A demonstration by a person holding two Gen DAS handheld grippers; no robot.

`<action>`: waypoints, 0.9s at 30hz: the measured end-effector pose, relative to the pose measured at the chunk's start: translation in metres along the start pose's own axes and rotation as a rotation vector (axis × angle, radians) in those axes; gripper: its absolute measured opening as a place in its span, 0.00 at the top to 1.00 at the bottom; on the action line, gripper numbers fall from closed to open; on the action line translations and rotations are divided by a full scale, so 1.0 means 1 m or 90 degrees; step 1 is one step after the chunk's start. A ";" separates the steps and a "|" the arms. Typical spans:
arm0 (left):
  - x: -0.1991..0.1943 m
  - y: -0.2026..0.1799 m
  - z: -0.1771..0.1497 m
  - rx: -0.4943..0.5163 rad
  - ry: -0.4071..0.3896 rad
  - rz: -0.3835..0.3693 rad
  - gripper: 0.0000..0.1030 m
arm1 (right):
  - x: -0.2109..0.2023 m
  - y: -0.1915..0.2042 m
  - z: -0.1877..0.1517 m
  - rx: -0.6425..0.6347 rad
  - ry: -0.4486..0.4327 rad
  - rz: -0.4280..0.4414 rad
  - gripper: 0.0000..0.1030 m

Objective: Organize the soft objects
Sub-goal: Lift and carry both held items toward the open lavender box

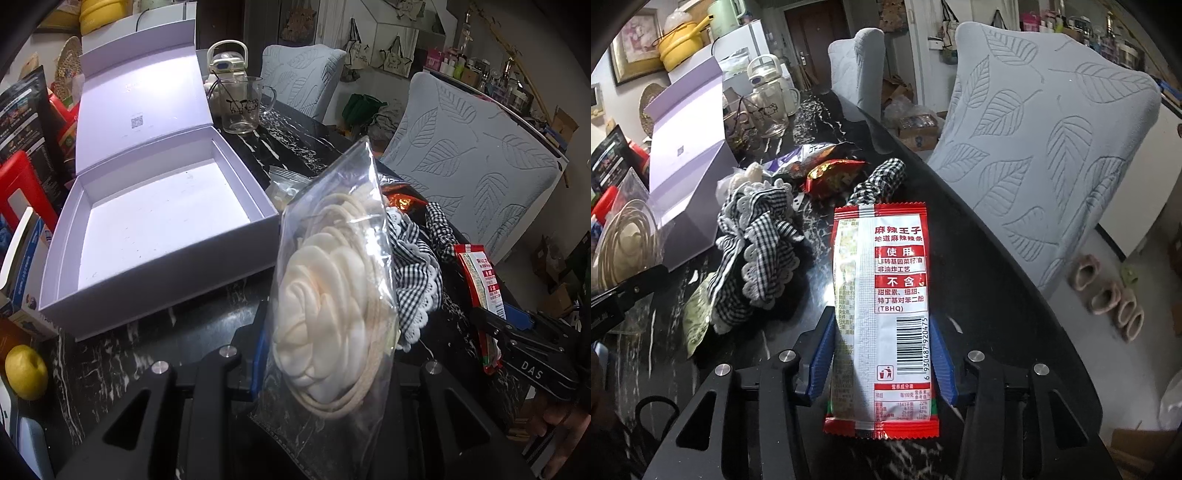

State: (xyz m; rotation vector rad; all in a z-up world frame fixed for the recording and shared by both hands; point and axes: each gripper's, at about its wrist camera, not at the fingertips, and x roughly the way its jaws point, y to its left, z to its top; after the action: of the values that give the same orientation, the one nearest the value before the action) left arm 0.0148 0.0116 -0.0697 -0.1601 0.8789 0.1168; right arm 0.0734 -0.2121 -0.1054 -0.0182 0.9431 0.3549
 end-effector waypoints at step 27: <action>-0.073 0.038 -0.054 -0.082 -0.053 0.071 0.74 | -0.047 0.084 -0.022 -0.173 -0.038 0.127 0.54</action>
State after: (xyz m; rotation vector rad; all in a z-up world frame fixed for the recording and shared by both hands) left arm -0.0786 0.0361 -0.0508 -0.2247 0.7974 0.2833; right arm 0.0050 -0.1506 -0.0693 -0.1613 0.8341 0.6628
